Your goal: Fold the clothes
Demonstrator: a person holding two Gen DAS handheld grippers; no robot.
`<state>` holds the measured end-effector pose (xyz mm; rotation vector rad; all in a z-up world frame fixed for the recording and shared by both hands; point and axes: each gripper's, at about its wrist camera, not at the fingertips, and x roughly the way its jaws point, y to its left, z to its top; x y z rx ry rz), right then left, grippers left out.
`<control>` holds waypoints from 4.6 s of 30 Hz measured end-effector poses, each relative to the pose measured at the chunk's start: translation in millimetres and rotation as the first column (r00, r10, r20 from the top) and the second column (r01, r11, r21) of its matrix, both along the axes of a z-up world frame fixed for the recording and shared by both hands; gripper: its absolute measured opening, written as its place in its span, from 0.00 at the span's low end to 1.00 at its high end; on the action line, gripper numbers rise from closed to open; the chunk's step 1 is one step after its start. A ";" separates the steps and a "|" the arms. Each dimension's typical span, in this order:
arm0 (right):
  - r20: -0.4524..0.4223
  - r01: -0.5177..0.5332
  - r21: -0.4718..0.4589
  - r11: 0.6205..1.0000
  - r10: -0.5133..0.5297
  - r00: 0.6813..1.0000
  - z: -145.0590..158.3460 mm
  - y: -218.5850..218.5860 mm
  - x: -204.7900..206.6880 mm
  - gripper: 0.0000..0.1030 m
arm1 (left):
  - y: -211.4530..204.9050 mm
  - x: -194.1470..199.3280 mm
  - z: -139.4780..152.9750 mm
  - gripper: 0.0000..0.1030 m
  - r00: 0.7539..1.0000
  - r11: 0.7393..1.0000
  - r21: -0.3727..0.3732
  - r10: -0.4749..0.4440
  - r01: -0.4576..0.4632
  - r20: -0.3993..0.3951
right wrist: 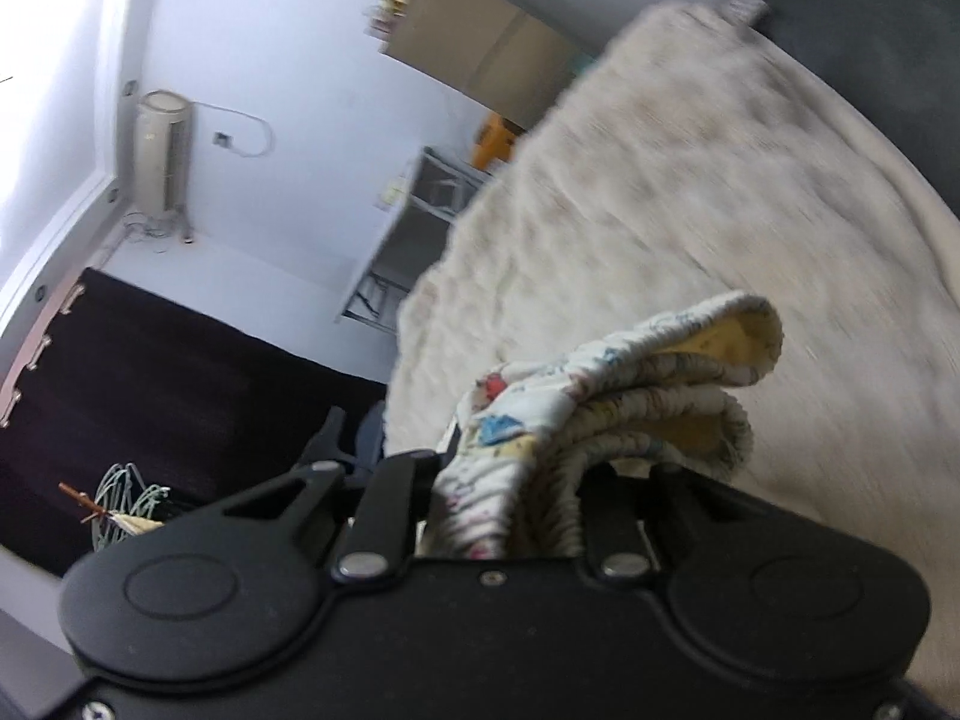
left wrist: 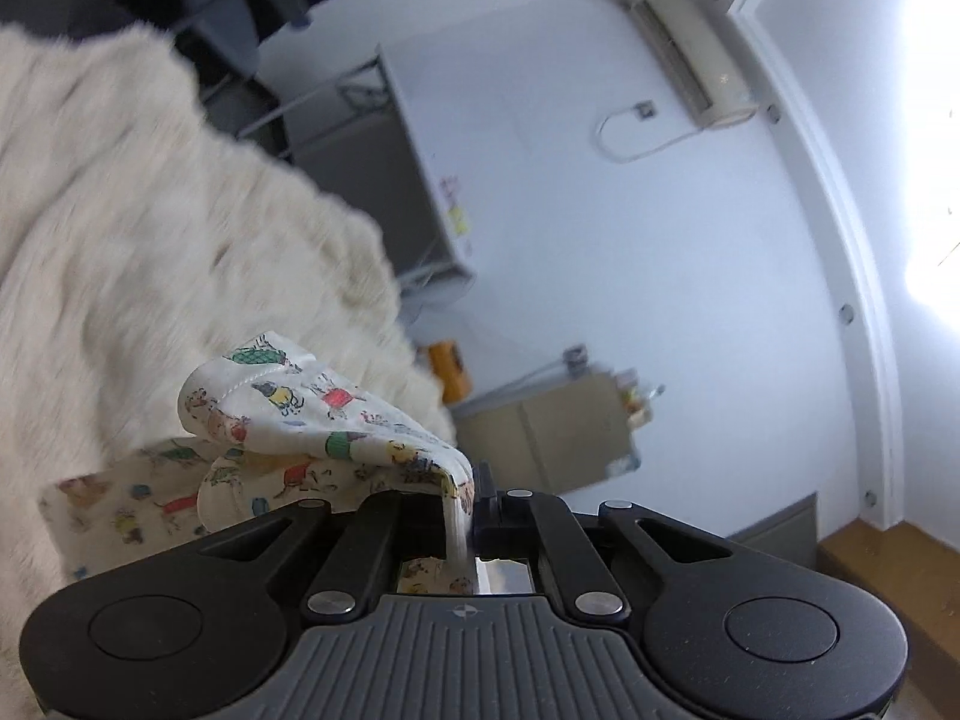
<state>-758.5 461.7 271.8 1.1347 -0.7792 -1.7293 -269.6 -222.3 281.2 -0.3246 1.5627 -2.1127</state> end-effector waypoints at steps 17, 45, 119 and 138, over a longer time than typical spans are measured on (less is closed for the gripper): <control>0.086 -0.166 0.131 0.977 0.156 0.984 -215.0 136.2 97.6 0.34 | 110.6 152.8 -237.3 0.03 0.917 0.958 0.226 -0.241 0.174 0.317; -0.614 -0.092 0.361 0.928 0.310 0.725 -71.0 -15.0 313.7 0.87 | 383.0 -81.6 -58.9 0.87 0.716 0.631 -0.438 -0.283 0.640 0.639; -0.513 0.214 0.492 0.844 0.082 0.855 -139.3 125.3 221.8 0.87 | 505.9 -28.5 -120.1 0.47 0.466 0.367 -0.323 -0.425 0.872 0.776; -0.506 0.223 0.483 0.847 0.063 0.860 -143.1 133.2 216.7 0.88 | 507.0 -15.6 -99.5 0.54 0.574 0.426 -0.465 -0.172 0.777 0.801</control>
